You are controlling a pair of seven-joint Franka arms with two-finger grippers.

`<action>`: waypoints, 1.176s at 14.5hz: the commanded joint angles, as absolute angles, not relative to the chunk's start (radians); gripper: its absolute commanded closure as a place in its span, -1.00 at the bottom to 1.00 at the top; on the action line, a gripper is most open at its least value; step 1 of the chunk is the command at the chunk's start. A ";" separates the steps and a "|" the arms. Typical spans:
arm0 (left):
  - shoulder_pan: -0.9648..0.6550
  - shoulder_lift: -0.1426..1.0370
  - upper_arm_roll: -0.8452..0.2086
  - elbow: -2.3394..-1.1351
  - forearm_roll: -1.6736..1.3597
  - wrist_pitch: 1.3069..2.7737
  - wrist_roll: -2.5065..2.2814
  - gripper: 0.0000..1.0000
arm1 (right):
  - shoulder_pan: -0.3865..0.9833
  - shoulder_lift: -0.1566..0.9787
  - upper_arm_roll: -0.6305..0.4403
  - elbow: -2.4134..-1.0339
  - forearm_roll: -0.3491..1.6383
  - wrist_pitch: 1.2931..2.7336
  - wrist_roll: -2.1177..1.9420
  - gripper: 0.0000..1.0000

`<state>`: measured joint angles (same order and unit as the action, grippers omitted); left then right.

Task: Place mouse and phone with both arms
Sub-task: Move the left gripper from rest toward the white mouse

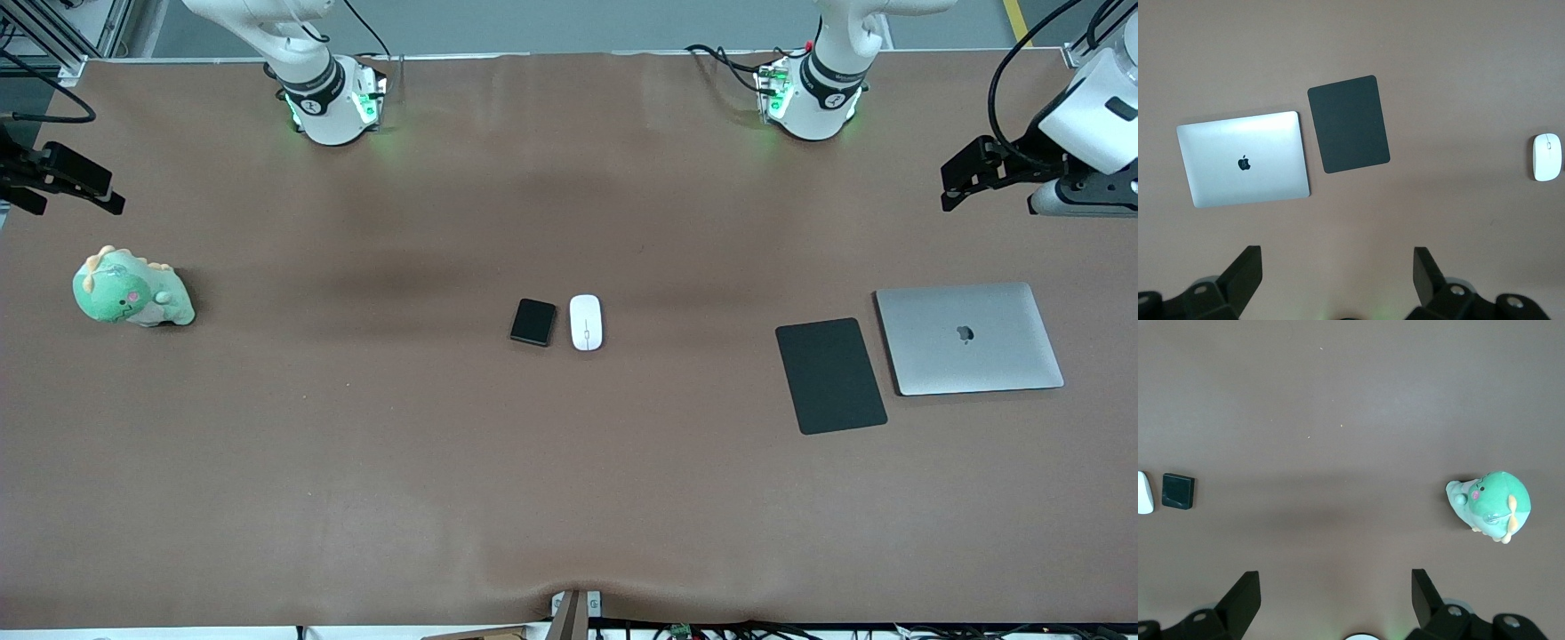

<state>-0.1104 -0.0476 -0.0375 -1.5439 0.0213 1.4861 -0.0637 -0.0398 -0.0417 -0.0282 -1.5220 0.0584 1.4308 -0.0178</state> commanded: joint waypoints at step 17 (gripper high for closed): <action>-0.491 0.346 -0.121 -1.509 0.020 1.739 -0.527 -1.00 | -0.074 -0.014 -0.025 -1.505 0.035 1.483 -0.021 -1.00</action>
<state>-0.4353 0.2815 -0.1288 -1.5380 0.0156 1.6837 -0.4450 -0.0600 -0.0233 -0.0332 -1.5221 0.0456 1.4824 -0.0181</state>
